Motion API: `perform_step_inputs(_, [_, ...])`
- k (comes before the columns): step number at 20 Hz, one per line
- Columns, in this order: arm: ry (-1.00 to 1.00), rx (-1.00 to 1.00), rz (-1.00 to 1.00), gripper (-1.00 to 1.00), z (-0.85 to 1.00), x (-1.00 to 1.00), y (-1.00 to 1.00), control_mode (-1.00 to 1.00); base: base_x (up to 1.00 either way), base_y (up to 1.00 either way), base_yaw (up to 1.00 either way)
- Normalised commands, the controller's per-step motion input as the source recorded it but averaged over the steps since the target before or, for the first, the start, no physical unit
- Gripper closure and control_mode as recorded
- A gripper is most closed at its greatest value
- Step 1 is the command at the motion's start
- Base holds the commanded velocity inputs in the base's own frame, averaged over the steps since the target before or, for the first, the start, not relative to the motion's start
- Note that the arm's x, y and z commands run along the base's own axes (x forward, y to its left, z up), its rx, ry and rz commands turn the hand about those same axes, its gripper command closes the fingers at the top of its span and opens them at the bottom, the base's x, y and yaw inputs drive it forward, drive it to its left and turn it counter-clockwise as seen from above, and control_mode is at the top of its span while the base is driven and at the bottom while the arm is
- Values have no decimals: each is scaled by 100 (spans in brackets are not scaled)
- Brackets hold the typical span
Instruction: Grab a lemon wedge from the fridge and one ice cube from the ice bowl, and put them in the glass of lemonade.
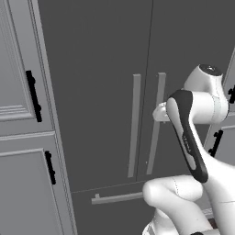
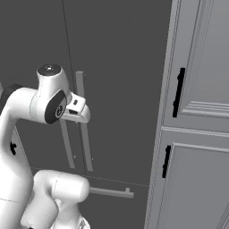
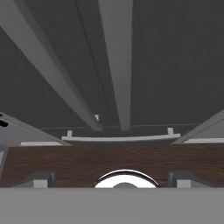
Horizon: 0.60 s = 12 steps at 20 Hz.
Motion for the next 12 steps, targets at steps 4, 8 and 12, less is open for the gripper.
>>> perform_step_inputs(4, [0, 0, 0, -100, 0, 0, 0, 100, -52, 3, 0])
perform_step_inputs(8, [0, 0, 0, -100, 0, 0, 0, 100, -100, 6, 0])
perform_step_inputs(12, [0, 0, 0, -100, 0, 0, 0, 100, -75, 13, 0])
